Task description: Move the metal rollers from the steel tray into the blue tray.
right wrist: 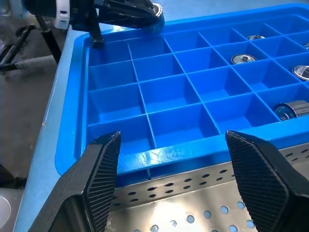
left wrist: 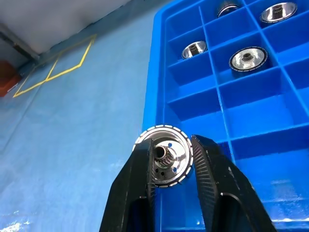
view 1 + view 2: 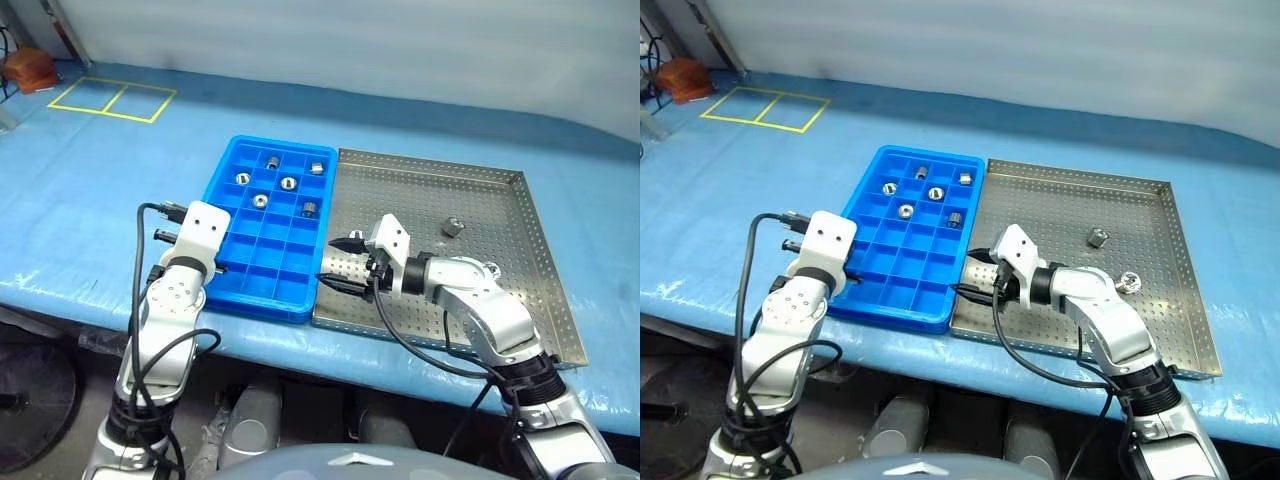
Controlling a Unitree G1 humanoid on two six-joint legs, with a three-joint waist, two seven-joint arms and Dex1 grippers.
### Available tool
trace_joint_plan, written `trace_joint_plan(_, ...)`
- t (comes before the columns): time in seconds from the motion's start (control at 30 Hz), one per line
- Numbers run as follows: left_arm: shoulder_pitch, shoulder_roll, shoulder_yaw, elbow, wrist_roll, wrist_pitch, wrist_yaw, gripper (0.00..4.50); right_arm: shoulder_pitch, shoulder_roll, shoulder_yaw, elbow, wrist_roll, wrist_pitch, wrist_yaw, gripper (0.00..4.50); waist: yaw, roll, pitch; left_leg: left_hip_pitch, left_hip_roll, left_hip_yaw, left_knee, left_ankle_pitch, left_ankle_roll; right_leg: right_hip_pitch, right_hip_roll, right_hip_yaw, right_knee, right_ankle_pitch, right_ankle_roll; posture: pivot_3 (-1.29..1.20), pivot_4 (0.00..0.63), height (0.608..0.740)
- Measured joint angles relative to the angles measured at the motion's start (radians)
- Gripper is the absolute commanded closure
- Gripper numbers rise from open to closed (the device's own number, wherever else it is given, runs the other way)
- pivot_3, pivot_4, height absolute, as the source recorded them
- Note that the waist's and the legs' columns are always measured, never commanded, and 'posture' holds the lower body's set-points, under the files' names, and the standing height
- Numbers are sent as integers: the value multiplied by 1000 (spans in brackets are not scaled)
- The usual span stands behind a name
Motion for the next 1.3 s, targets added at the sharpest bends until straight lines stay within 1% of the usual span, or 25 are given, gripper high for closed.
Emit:
trace_joint_plan(0.27,-68,-18,10,135,-4,-108,8,3631,39,-20,-18,-41,-2,1,-30,850,-2,0,0,-1,0,0,0,0,0,-1,0,0,0,0,0,282,150,740)
trace_joint_plan(0.5,-76,-21,-4,197,-10,-148,-27,3631,62,-26,-31,-70,-2,4,-50,850,-22,-1,0,-1,0,0,0,0,0,-1,0,0,-1,0,0,254,150,740)
trace_joint_plan(0.6,-68,-12,-23,197,-7,-149,-46,2709,66,-29,-35,-78,-2,6,-60,850,-32,-1,0,-1,0,0,0,0,0,-1,0,0,0,0,0,247,150,740)
trace_joint_plan(0.63,-62,-7,-28,197,-1,-148,-47,2308,70,-31,-37,-80,-2,6,-62,850,-36,-1,0,-1,0,0,0,0,0,-1,0,0,0,0,0,247,150,740)
trace_joint_plan(0.67,-58,-6,-29,197,1,-148,-47,2048,72,-33,-37,-80,-2,7,-63,850,-40,-1,0,-1,0,0,0,0,0,-1,0,0,0,0,0,244,150,740)
trace_joint_plan(0.83,-60,-33,-27,196,-7,-183,-49,2048,74,-35,-38,-82,-2,15,-77,850,-53,-1,0,-1,0,0,0,0,0,0,0,0,0,0,0,227,150,740)
trace_joint_plan(0.97,-86,-85,-14,191,-62,-295,-73,2048,93,-37,-56,-104,-2,19,-100,850,-56,-1,0,-1,0,0,0,0,0,-1,-1,0,-1,0,0,201,150,740)
trace_joint_plan(1.1,-133,-137,-27,183,-211,-407,-211,2048,116,-67,-81,-132,-10,27,-127,850,-59,-1,0,-2,-1,1,1,0,0,0,-1,0,-1,0,0,158,150,740)
trace_joint_plan(1.2,-165,-126,-66,198,-282,-423,-328,2048,150,-104,-113,-167,-22,43,-147,850,-72,-1,0,-2,-1,1,1,0,0,0,-1,1,-1,0,0,119,150,740)
trace_joint_plan(1.3,-197,-95,-117,264,-294,-435,-403,2048,189,-120,-139,-198,-29,47,-168,850,-99,0,0,-1,-1,1,1,0,0,0,-1,1,-1,0,0,65,150,740)
